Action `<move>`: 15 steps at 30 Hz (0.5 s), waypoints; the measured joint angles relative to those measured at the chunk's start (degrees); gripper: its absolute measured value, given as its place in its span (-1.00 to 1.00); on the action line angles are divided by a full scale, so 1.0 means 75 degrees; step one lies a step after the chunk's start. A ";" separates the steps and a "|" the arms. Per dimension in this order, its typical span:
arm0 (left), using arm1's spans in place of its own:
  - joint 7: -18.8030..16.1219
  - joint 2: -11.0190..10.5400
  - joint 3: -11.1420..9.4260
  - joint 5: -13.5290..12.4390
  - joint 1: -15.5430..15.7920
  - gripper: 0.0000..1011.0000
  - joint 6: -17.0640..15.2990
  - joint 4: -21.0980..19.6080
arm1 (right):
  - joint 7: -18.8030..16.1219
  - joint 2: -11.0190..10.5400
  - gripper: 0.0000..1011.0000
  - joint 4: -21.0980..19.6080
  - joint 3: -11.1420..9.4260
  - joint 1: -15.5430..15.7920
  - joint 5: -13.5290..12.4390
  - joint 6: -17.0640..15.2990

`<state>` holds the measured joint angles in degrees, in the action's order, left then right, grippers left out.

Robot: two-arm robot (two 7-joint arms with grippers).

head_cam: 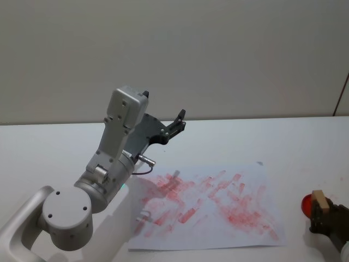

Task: Use the one hand to pick up the stamp and affix it onto the A4 paper.

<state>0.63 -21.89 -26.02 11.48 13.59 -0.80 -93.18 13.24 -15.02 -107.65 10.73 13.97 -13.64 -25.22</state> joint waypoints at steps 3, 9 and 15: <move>0.0000 0.0000 0.0000 0.0000 0.0000 0.98 0.0000 0.0000 | -0.0033 0.0001 -0.57 0.0000 0.0000 -0.0007 0.0035 0.0000; 0.0000 0.0000 0.0000 0.0000 0.0000 0.98 0.0000 0.0000 | -0.0275 -0.0033 -0.57 -0.0001 0.0024 -0.0069 0.0274 0.0068; 0.0000 0.0000 0.0000 0.0000 0.0000 0.98 0.0000 0.0000 | -0.0769 -0.0066 -0.57 -0.0007 0.0094 -0.0241 0.0657 0.0279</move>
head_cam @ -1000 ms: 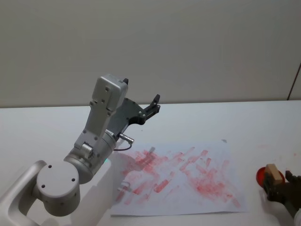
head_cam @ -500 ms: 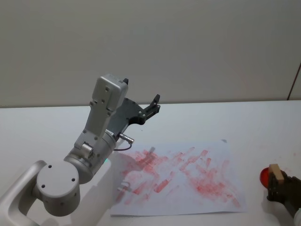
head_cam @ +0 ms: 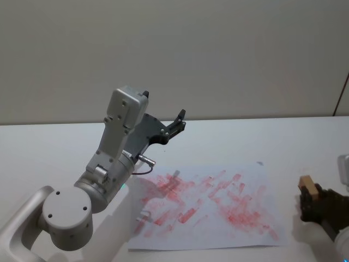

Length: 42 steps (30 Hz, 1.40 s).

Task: Use the one hand to pick up the stamp and affix it onto the A4 paper.

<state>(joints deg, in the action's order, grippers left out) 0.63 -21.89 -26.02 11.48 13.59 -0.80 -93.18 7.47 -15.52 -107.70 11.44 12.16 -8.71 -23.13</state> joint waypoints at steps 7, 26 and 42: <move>0.0000 0.0000 0.0000 0.0000 0.0000 0.98 0.0000 0.0000 | -0.0595 0.0031 -0.57 0.0065 0.0088 -0.0265 0.0341 0.0253; 0.0000 0.0000 0.0000 0.0000 0.0000 0.98 0.0000 0.0000 | -0.2503 0.0372 -0.57 0.0979 0.0261 -0.1199 0.0200 0.0651; 0.0000 0.0000 0.0000 0.0000 0.0000 0.98 0.0000 0.0000 | -0.3160 0.0380 -0.57 0.1540 0.0289 -0.1437 -0.0004 -0.0260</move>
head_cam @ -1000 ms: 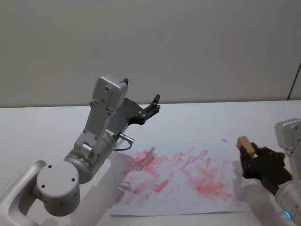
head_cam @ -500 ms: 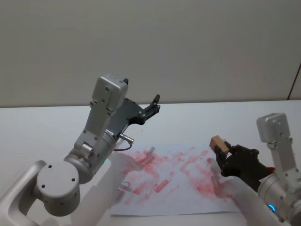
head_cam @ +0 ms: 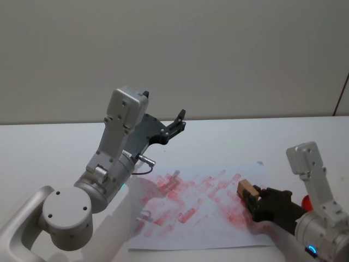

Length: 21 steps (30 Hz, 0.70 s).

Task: Use the one hand to pick up the stamp and affix it onto the A4 paper.

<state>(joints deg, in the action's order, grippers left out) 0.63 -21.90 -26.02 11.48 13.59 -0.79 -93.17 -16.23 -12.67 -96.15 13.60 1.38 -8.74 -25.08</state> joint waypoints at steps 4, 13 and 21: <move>-0.0001 0.0001 0.0000 0.0000 0.0000 0.98 0.0000 0.0000 | -0.0080 -0.0026 -0.57 0.0062 0.0013 -0.0025 0.0075 -0.0161; -0.0001 0.0000 0.0000 0.0000 0.0000 0.98 0.0000 0.0000 | -0.0269 -0.0062 -0.57 0.0143 0.0043 -0.0121 0.0284 -0.0373; 0.0000 0.0000 0.0000 0.0000 0.0000 0.98 0.0000 0.0000 | -0.0321 -0.0068 -0.57 0.0214 0.0081 -0.0171 0.0430 -0.0300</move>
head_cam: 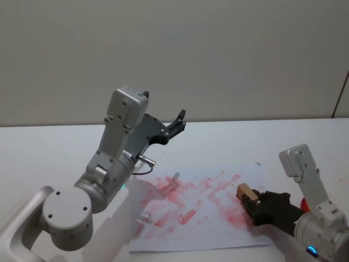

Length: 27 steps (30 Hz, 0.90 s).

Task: Use the one hand to pick up the stamp and affix it onto the A4 paper.

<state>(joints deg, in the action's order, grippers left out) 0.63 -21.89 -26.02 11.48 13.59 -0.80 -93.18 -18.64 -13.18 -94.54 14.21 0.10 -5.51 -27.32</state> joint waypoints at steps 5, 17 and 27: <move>0.0000 0.0000 0.0000 0.0000 0.0000 0.98 0.0000 0.0000 | 0.0001 -0.0005 -0.57 0.0026 0.0017 -0.0015 0.0078 0.0235; 0.0000 0.0000 0.0000 0.0000 0.0000 0.98 0.0000 0.0000 | 0.0128 -0.0048 -0.57 -0.0339 -0.0060 -0.0074 0.0048 0.1015; 0.0000 0.0000 0.0000 0.0000 0.0000 0.98 0.0000 0.0000 | 0.0684 -0.0234 -0.57 -0.0962 -0.0282 0.0195 -0.0259 0.1686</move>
<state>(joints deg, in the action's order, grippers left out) 0.63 -21.89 -26.02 11.48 13.59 -0.80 -93.18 -13.51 -14.93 -101.75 12.09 1.56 -7.46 -14.68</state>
